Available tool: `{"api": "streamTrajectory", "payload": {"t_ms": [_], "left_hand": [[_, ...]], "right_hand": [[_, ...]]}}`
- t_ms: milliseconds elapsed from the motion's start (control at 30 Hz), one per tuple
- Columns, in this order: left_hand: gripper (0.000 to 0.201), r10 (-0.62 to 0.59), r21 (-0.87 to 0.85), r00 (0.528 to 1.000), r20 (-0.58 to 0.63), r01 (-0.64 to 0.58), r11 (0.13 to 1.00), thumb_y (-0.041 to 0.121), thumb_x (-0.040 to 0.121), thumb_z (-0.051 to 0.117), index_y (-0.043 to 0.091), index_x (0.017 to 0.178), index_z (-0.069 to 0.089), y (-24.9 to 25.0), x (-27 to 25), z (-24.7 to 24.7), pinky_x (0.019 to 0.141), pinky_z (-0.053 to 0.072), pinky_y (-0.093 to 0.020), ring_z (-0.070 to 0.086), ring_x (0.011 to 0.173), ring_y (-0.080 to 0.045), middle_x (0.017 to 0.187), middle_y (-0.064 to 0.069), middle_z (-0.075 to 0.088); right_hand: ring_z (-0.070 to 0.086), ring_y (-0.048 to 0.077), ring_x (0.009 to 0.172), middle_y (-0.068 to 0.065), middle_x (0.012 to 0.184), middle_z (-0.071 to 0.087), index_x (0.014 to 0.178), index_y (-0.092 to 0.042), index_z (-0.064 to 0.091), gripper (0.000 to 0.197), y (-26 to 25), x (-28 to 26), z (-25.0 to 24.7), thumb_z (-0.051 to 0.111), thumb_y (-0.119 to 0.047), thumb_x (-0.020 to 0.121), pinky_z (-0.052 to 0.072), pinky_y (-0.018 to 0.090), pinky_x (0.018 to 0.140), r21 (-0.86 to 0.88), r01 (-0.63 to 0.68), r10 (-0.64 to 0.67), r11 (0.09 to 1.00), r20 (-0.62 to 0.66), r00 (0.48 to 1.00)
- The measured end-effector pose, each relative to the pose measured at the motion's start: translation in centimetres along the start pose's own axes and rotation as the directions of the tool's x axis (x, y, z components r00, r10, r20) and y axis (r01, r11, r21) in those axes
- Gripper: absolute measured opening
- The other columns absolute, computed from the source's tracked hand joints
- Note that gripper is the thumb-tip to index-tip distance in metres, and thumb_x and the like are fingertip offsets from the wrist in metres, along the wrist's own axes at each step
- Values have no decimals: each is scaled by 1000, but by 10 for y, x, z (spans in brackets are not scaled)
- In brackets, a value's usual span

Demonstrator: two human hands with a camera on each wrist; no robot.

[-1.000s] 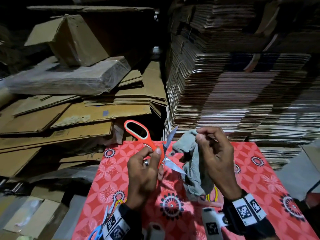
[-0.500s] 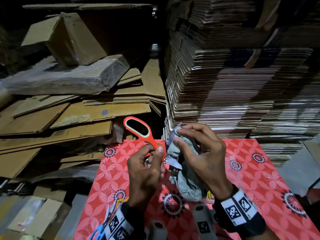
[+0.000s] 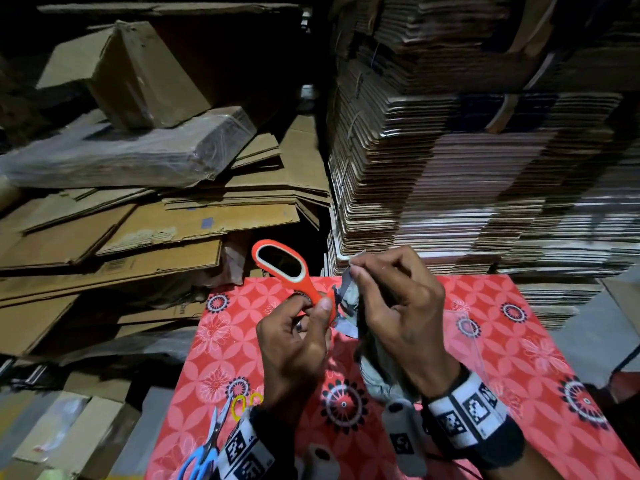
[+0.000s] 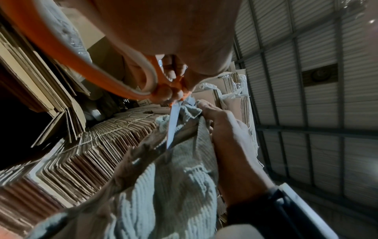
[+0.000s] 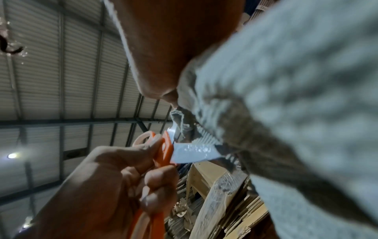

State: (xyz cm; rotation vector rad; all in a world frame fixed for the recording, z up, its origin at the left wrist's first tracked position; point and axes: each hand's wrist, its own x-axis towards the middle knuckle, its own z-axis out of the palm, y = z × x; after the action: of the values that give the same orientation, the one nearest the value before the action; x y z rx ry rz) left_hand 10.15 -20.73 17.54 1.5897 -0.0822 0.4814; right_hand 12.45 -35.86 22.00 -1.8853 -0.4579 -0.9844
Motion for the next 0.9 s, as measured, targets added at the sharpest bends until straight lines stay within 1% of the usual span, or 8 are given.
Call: {"api": "streamTrajectory", "payload": {"t_ms": [100,200,300,433,567,700,800,900], "left_hand": [[47,-8,-2,1000,-22,8,1000,46,93,66,10,66,52,-2,-3,0,40,36,-36,43,39,-28,49,-20,45],[47,1,-4,1000,-16,-1,1000,45,94,65,11,65,51,-1,-4,-1,39,34,-41,42,39,-32,48,-20,44],[41,-16,-24,1000,-10,16,1000,45,94,65,22,62,52,3,-3,2,41,37,-39,42,38,-24,46,-11,46],[44,-46,-99,999,-27,43,994,36,94,67,11,64,49,3,-1,2,42,37,-29,45,38,-20,47,-23,42],[43,-40,-114,999,-1,40,993,35,96,68,16,63,50,7,-3,3,41,34,-27,42,36,-18,45,-19,45],[44,-54,-159,999,-9,52,986,28,98,68,11,63,48,8,-5,5,38,30,-25,38,37,-17,49,-25,36],[42,-52,-148,998,-18,49,988,28,95,67,14,62,46,4,-5,5,40,32,-26,38,39,-17,45,-15,35],[43,-36,-96,999,3,36,995,34,95,67,20,61,46,1,-5,7,40,31,-27,40,38,-17,44,0,39]], "right_hand": [[63,17,77,7,90,63,104,-3,81,14,-6,-9,5,78,1,90,52,29,67,13,-3,3,1000,52,999],[63,16,78,5,90,63,103,-6,81,15,-3,-4,-1,78,1,90,52,31,67,6,4,-5,1000,80,997],[64,17,80,4,90,63,105,-10,81,16,4,8,-8,79,-2,91,53,35,67,-27,-22,23,999,18,1000],[63,17,78,5,90,62,104,-6,81,13,-9,-7,1,75,-4,92,52,29,67,10,-5,4,1000,98,995],[61,14,77,1,87,60,104,-10,81,14,-1,5,-5,78,-5,92,48,24,65,1,-44,44,999,73,996],[59,11,77,2,86,57,103,-9,80,13,-11,0,-4,75,-5,93,48,20,69,-31,-36,39,999,115,993],[57,9,77,2,83,57,102,-11,81,12,-8,-3,-6,75,-9,92,46,19,68,-22,-36,39,999,171,985],[52,5,73,2,79,53,101,-13,81,10,0,13,-16,75,-12,92,38,13,66,-79,-75,81,994,87,993]]}}
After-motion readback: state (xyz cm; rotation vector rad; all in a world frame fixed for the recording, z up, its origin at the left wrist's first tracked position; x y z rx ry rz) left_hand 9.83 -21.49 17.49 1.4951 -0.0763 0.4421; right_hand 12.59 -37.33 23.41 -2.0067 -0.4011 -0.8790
